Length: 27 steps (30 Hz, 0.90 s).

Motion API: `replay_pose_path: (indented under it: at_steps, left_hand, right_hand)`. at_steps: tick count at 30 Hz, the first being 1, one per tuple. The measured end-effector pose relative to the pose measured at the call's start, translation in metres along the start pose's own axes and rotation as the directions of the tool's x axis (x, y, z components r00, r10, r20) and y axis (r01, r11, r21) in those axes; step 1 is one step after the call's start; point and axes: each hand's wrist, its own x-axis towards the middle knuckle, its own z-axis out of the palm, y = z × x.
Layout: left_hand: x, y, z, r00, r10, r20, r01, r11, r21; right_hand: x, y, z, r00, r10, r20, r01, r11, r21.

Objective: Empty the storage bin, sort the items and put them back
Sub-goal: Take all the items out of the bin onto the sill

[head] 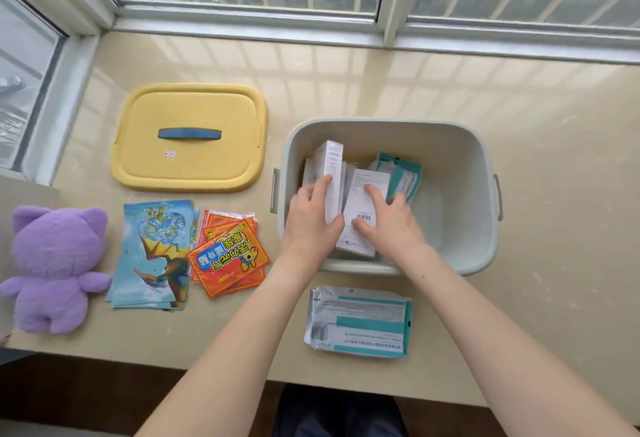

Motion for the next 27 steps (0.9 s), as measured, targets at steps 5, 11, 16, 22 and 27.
replay_pose_path:
  at_steps: [5, 11, 16, 22, 27]
  left_hand:
    - [0.0, 0.005, 0.001, 0.999, -0.012, 0.046, 0.011, 1.0, 0.02]
    - [0.001, 0.004, -0.005, 0.992, -0.122, 0.033, 0.125, 0.987, -0.099]
    - [-0.006, 0.005, -0.017, 0.993, -0.094, -0.068, 0.074, 0.965, -0.252]
    - [-0.036, 0.018, -0.062, 0.978, -0.165, -0.128, 0.081, 0.866, -0.493]
    - [-0.079, 0.053, -0.107, 0.973, -0.204, -0.105, 0.088, 0.754, -0.651]
  right_hand:
    - [0.003, -0.004, 0.008, 0.999, 0.042, 0.023, -0.046, 0.984, 0.174]
    - [0.004, -0.004, 0.01, 0.989, 0.144, -0.042, -0.108, 0.88, 0.463]
    - [-0.01, -0.005, -0.006, 0.977, 0.121, -0.176, 0.001, 0.82, 0.572]
    - [-0.06, -0.011, -0.051, 0.933, 0.17, -0.317, 0.1, 0.724, 0.682]
    - [-0.132, -0.016, -0.1, 0.899, 0.156, -0.41, 0.193, 0.699, 0.688]
